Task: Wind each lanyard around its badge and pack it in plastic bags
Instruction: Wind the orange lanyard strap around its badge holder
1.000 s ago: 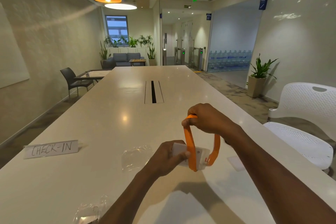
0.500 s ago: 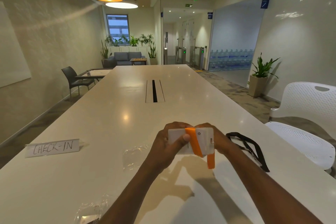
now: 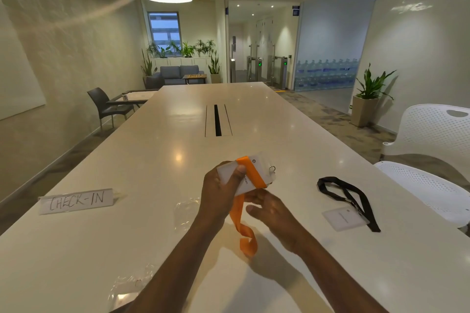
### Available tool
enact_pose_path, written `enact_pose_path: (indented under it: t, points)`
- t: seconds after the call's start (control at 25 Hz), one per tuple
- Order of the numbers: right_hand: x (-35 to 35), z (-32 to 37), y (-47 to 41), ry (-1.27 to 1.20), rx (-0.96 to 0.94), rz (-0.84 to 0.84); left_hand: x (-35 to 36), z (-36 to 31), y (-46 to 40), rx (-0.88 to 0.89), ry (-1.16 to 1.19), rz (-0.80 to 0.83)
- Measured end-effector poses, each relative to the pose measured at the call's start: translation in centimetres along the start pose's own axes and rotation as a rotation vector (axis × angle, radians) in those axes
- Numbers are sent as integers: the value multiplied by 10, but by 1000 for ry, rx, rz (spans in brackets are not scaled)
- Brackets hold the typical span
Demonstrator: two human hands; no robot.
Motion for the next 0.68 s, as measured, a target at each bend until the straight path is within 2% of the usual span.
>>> enact_pose_path:
  t: [0.12, 0.28, 0.44, 0.68]
  points:
    - [22, 0, -1, 34, -48, -3, -2, 2, -1, -34, -6, -25]
    - [25, -1, -8, 14, -48, -206, -3, 1, -4, -61, 18, -51]
    - [27, -4, -9, -170, -53, -140, -9, 0, -9, -55, -15, -66]
    - [32, -6, 1, -40, -121, -161, -22, 5, -8, -19, -161, -210]
Point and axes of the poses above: each hand's wrist, its own y-axis away from the middle knuckle, its own x-axis out of the palm, z = x × y, the point moved 5 cm from there along -y, towards the middle knuckle, and after that the axes turned 11 degrees about x, right-handed, at the moved point
